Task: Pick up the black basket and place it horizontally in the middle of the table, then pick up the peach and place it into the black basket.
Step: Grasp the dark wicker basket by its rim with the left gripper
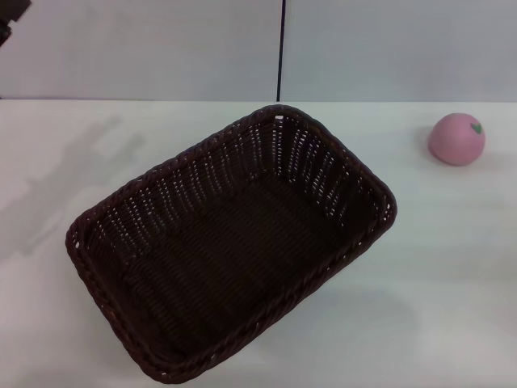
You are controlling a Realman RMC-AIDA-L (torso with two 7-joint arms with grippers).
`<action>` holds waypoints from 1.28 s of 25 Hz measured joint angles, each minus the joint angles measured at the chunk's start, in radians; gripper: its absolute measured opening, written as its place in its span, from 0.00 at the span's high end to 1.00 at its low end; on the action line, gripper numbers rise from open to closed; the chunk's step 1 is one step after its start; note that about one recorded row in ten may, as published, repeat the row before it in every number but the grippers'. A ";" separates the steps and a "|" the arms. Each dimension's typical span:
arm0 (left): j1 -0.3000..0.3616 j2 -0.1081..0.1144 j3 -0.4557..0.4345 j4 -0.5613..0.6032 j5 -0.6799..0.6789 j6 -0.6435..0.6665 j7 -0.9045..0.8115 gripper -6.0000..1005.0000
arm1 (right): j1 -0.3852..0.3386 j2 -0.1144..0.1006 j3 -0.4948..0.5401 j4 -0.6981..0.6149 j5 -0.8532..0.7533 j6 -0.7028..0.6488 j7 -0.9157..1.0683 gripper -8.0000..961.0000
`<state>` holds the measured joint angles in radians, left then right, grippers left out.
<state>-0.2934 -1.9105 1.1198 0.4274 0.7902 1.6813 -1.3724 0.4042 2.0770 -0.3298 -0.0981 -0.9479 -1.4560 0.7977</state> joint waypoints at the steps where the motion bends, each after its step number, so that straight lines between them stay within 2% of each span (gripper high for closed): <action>1: 0.000 0.000 0.000 0.000 0.000 0.000 0.000 0.23 | 0.000 0.000 0.000 0.000 0.000 0.000 0.000 0.51; 4: 0.000 0.049 -0.002 0.104 0.098 -0.066 -0.143 0.23 | 0.000 0.000 0.000 0.001 0.000 0.000 0.000 0.51; 5: -0.007 0.078 -0.009 0.175 0.195 -0.095 -0.231 0.23 | -0.002 0.000 0.000 0.001 0.000 0.000 0.000 0.51; 6: -0.007 0.078 -0.009 0.175 0.195 -0.095 -0.231 0.23 | -0.002 0.000 0.000 0.001 0.000 0.000 0.000 0.51; 8: -0.020 0.093 -0.034 0.229 0.282 -0.102 -0.291 0.23 | -0.005 0.000 0.001 0.001 0.000 0.001 0.000 0.51; 10: -0.064 0.100 -0.145 0.351 0.518 -0.088 -0.454 0.23 | -0.007 0.000 0.002 0.002 0.000 0.004 0.000 0.51; 11: -0.064 0.100 -0.145 0.351 0.518 -0.088 -0.454 0.23 | -0.007 0.000 0.002 0.002 0.000 0.004 0.000 0.51; 12: -0.079 0.099 -0.169 0.390 0.579 -0.084 -0.498 0.23 | -0.007 0.000 0.003 0.004 0.000 0.007 0.000 0.51; 14: -0.116 0.086 -0.212 0.485 0.732 -0.083 -0.601 0.23 | -0.007 0.000 0.004 0.007 0.000 0.016 0.000 0.51; 15: -0.151 0.072 -0.230 0.549 0.841 -0.079 -0.666 0.23 | -0.004 0.000 0.005 0.010 0.000 0.029 0.002 0.51; 16: -0.151 0.072 -0.230 0.549 0.841 -0.079 -0.666 0.23 | -0.004 0.000 0.005 0.010 0.000 0.029 0.002 0.51; 20: -0.242 0.042 -0.238 0.664 1.057 -0.049 -0.780 0.23 | 0.001 0.000 0.005 0.018 0.000 0.040 0.010 0.51; 25: -0.255 0.036 -0.238 0.680 1.092 -0.041 -0.793 0.23 | -0.005 0.000 0.011 0.019 0.000 0.048 0.011 0.51; 26: -0.296 0.018 -0.235 0.731 1.190 -0.017 -0.828 0.23 | -0.005 0.000 0.011 0.019 0.000 0.048 0.011 0.51; 27: -0.296 0.018 -0.235 0.731 1.190 -0.017 -0.828 0.23 | -0.006 0.000 0.019 0.019 0.000 0.054 0.011 0.51; 28: -0.380 -0.025 -0.227 0.804 1.379 0.035 -0.890 0.23 | -0.007 0.000 0.027 0.019 0.000 0.060 0.011 0.51; 30: -0.422 -0.060 -0.226 0.839 1.501 0.046 -0.915 0.23 | -0.007 0.000 0.047 0.022 0.001 0.074 0.011 0.51; 31: -0.422 -0.060 -0.226 0.839 1.501 0.046 -0.915 0.23 | -0.007 0.000 0.047 0.022 0.001 0.074 0.011 0.51; 32: -0.434 -0.070 -0.224 0.841 1.535 0.049 -0.922 0.23 | -0.007 0.000 0.051 0.022 0.001 0.076 0.011 0.51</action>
<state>-0.7276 -1.9803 0.8955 1.2689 2.3255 1.7300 -2.2940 0.3968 2.0770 -0.2792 -0.0764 -0.9472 -1.3801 0.8091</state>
